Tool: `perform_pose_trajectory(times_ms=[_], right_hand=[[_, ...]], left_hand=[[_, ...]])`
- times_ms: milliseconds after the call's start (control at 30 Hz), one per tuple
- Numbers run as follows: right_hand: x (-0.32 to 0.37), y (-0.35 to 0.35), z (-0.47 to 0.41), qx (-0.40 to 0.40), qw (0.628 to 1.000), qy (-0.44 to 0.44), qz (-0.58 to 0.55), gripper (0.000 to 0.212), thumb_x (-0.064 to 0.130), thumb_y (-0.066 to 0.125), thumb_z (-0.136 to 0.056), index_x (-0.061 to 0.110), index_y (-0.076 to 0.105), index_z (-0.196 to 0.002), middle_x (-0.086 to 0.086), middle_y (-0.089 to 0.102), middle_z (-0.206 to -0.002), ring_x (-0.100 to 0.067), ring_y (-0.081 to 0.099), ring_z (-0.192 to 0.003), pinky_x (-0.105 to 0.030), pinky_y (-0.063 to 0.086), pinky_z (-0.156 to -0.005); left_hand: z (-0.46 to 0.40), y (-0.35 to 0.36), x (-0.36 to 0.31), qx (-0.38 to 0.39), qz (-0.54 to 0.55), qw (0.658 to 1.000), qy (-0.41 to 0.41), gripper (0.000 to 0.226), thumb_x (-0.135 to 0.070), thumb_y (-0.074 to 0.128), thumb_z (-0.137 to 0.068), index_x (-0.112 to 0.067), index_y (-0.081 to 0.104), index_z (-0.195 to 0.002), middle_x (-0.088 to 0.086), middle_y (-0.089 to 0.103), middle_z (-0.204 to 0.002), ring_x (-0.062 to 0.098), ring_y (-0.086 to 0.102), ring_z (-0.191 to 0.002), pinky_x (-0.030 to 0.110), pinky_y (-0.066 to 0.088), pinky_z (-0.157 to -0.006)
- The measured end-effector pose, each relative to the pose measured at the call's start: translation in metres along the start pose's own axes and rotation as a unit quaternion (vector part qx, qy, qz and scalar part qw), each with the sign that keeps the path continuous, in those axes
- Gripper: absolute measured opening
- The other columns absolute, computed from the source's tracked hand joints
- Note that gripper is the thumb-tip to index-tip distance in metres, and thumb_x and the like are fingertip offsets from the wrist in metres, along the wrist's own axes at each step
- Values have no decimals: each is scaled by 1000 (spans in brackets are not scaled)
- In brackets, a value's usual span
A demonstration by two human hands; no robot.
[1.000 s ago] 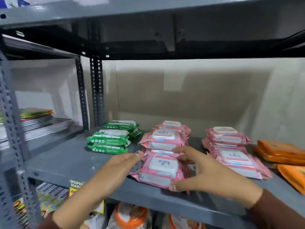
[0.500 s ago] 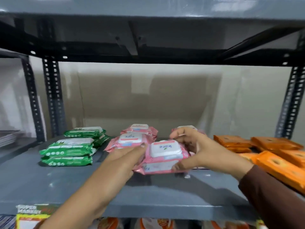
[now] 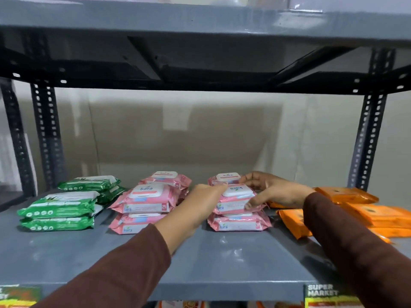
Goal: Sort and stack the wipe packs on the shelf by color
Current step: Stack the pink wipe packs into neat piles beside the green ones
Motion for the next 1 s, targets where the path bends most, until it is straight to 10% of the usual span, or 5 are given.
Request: perform_pose_trajectory(times_ms=[233,400,533,833,1000], right_hand=[[-5,3,5,18,999,16,31,67,-4,82,-75,14,52,-132,-8,70,-125,-23,68,-114,-33,53,-95],[10,-4,33,-103,980,36,169,86,38,92,-61,27,45,-132,3,67,-115,-17,70,-98,-32,57,-85],[27,-5,67,-226,927,72,291,82,76,63,-72,28,41,-134,1,64,-113,-24,65,-102,-39,54,-88],[29,8,80,-199,976,87,-7,42,57,42,-98,19,44,-113,-17,78,-84,-35,76,-70,-40,60,-68],[20,-25,76,-274,962,5,-14,19,28,59,-98,11,60,-108,-10,74,-81,-22,68,-67,-35,53,-67]], left_hand=[[2,2,4,4,-19,1000,4,35,-37,61,-81,-10,75,-97,5,78,-92,21,74,-88,40,53,-95],[17,-2,5,1,-65,998,24,26,-24,58,-92,-13,62,-68,-13,63,-47,-2,57,-40,10,42,-42],[37,13,-5,19,-157,984,83,10,-38,62,-80,-43,71,-82,-18,74,-93,7,69,-95,28,51,-93],[59,39,-45,10,-332,927,175,33,-62,73,-66,-73,51,-89,-39,64,-82,-14,59,-83,12,46,-74],[25,16,-29,-21,-353,929,110,37,-45,75,-64,-32,69,-98,-15,72,-85,3,66,-76,13,46,-58]])
Point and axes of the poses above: each hand's wrist, its own z-axis away from the middle knuckle, its own y-axis out of the palm, x = y × z, the point moved 10 cm from there along -z, towards the middle knuckle
